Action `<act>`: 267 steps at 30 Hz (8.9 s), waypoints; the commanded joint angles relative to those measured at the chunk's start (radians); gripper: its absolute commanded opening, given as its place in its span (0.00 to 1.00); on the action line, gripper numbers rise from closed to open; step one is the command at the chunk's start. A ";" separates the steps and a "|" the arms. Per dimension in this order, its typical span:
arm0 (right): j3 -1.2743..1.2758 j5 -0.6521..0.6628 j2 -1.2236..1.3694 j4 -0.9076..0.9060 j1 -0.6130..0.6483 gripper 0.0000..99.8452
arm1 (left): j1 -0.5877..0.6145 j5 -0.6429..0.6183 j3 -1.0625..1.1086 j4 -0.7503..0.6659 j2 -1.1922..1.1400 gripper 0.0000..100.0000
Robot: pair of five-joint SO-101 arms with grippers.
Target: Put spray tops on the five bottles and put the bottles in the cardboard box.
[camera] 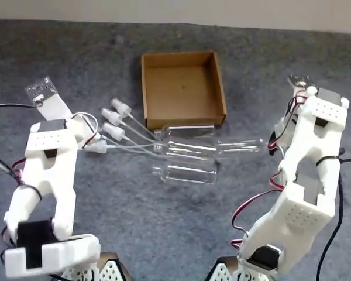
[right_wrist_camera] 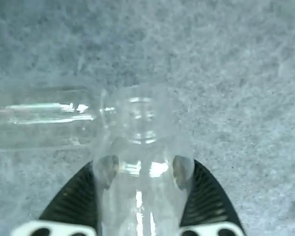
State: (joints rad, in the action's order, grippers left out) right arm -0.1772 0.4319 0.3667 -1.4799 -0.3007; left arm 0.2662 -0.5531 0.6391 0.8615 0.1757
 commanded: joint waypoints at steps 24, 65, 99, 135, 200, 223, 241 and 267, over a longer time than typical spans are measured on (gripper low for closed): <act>-0.058 0.040 -0.071 -0.005 0.008 0.01 | -0.022 0.130 -0.275 0.195 -0.320 0.07; 0.556 -0.199 -0.946 0.344 0.608 0.01 | -0.229 0.419 -0.197 0.247 0.766 0.01; 1.394 -0.101 -1.351 1.061 1.113 0.00 | -0.223 0.083 0.255 -0.091 1.374 0.01; 1.442 -0.166 -1.343 1.132 1.104 0.00 | -0.297 0.091 0.452 -0.227 1.649 0.01; 1.425 -0.354 -1.603 1.098 1.040 0.00 | -0.599 0.296 0.387 -0.023 1.357 0.16; 1.461 -0.353 -1.603 1.098 1.041 0.00 | -0.472 0.304 0.518 -0.112 1.627 0.16; 1.460 -0.354 -1.601 1.096 1.013 0.00 | -0.495 0.307 0.538 -0.227 1.394 0.16; 0.730 -0.391 -0.860 0.938 0.834 0.00 | -0.421 0.543 0.591 0.000 1.296 0.17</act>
State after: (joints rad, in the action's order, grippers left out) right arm 0.7020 0.0806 -0.5340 -0.4826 0.5263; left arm -0.1726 -0.0176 1.1792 0.9168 1.4722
